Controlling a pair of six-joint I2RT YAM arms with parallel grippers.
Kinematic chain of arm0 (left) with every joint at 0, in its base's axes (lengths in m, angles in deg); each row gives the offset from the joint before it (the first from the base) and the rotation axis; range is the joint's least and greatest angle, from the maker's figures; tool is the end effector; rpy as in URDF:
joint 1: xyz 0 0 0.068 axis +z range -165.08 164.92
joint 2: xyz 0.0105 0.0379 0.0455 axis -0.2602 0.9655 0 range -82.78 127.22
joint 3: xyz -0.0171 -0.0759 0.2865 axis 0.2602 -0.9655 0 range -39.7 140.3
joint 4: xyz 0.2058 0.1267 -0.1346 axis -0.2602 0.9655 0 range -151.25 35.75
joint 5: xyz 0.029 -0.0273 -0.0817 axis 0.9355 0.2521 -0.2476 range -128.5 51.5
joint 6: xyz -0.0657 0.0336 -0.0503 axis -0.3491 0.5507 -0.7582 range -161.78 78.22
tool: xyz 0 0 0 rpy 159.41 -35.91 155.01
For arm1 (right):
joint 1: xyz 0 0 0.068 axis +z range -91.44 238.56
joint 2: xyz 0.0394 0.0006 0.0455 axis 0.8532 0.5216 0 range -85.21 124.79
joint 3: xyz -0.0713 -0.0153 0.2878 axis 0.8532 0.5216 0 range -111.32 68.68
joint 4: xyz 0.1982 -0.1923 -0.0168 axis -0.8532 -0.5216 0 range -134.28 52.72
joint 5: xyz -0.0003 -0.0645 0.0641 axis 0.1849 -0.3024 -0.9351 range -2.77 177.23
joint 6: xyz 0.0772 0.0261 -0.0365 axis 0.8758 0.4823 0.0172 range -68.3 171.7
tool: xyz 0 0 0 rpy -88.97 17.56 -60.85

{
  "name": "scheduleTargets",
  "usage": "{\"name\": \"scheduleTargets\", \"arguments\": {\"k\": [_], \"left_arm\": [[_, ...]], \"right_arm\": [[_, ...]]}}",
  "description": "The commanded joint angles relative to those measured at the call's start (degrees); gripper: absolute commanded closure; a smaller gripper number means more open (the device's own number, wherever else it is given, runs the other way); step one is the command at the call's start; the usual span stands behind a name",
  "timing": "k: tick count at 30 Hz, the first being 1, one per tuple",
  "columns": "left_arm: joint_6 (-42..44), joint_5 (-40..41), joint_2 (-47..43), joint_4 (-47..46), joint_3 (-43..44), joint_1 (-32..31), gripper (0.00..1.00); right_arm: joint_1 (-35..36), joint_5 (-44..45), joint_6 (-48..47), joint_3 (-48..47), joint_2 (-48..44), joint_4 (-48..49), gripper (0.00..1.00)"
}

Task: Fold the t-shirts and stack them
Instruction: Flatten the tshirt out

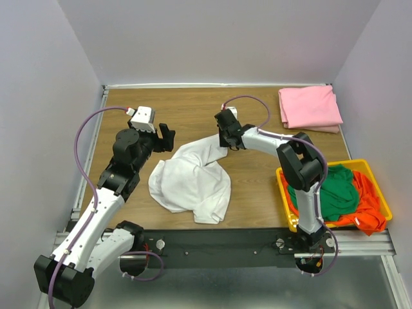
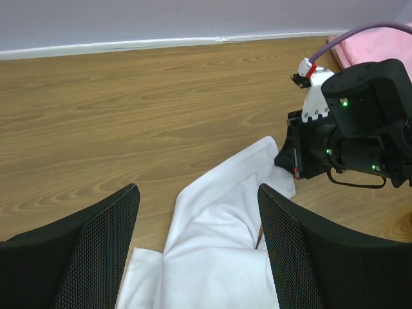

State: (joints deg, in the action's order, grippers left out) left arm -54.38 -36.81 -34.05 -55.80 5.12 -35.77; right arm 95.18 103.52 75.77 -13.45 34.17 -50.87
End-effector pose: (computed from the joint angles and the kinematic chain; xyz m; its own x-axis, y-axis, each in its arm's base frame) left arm 0.2306 -0.0847 0.3475 -0.2197 -0.1501 -0.9640 0.2848 0.9352 -0.2105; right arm 0.4154 0.2808 0.1382 -0.7437 -0.0649 -0.6654 -0.1391 0.9885 0.0590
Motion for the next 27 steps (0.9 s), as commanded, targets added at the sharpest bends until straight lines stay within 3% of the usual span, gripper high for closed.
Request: {"name": "scheduleTargets", "arguments": {"k": [1,7,12,21,27], "left_arm": [[0.74,-1.17,-1.18,-0.71,-0.08,0.30,0.18],[0.74,-0.99,-1.36,-0.71,-0.08,0.30,0.18],[0.74,-0.73,-1.27,-0.45,-0.08,0.30,0.18],[-0.05,3.31,1.27,1.58,0.62,-1.81,0.21],[-8.57,8.49,5.06,2.55,1.33,-10.76,0.22]], "right_arm": [[-1.55,0.31,-2.36,-2.94,-1.84,-1.27,1.00],[-10.33,6.44,-2.01,-2.69,-15.62,-3.38,1.00],[-16.74,10.51,-3.77,3.88,-24.79,-3.73,1.00],[-18.78,11.13,1.40,17.43,-25.24,-3.99,1.00],[-18.78,8.76,4.40,21.83,-25.59,-3.82,1.00]]}}
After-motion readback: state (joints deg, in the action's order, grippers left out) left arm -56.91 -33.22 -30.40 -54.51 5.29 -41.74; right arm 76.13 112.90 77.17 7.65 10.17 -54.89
